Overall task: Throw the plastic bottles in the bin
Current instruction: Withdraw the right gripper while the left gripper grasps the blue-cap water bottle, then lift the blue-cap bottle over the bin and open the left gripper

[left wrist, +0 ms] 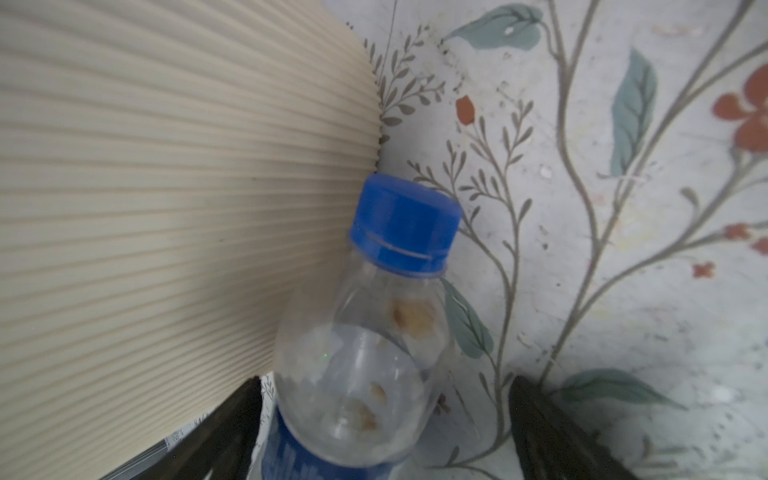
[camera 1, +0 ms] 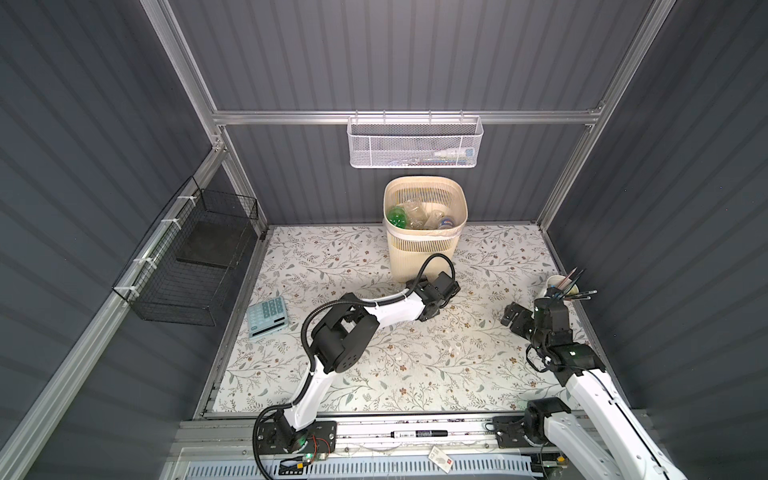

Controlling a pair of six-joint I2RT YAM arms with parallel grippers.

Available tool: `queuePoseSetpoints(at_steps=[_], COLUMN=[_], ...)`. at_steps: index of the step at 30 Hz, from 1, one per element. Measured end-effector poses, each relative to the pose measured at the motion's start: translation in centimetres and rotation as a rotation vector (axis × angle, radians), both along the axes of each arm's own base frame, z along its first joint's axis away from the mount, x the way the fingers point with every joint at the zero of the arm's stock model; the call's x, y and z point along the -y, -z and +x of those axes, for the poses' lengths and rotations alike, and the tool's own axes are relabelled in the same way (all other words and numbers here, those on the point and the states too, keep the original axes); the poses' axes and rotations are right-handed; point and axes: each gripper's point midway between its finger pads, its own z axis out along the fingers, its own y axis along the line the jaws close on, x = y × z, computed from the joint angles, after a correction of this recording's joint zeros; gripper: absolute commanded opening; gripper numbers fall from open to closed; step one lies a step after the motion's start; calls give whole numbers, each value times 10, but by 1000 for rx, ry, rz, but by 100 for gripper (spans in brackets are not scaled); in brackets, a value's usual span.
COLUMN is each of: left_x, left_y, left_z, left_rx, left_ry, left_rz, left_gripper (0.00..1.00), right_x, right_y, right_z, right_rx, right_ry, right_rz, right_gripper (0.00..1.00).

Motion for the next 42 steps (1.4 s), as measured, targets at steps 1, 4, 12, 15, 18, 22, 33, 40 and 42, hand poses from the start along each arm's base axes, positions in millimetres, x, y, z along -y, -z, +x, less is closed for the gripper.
queuePoseSetpoints(at_steps=[1,4,12,15,18,22,33,40,42], left_x=[0,-3,-6,-5,-10,-17,-52,-81,-75], left_y=[1,5,9,7,5,-18,-301,-475,-496], left_z=[-1,-4,-8,-13,-22,-34,-58,-64,-36], left_rx=[-8,-33,-81,-105,-142,-153,288,603,608], left_ry=[5,13,23,30,41,44,50,106,104], left_rz=[4,14,11,-2,-12,-55,-643,-1027,-1094], left_gripper=[79,73,49,46,42,39,44,48,49], right_x=[0,-1,-2,-2,-2,-1,2,0,-2], right_y=[0,0,9,8,9,8,4,-7,-12], right_z=[0,1,-1,-1,-1,-1,0,7,9], right_rx=[0,2,-11,-10,-10,-9,9,55,72], right_ry=[-1,-3,-3,-2,0,2,14,11,2], right_rz=[2,8,29,35,39,40,41,56,64], right_gripper=[99,99,99,99,99,99,99,99,99])
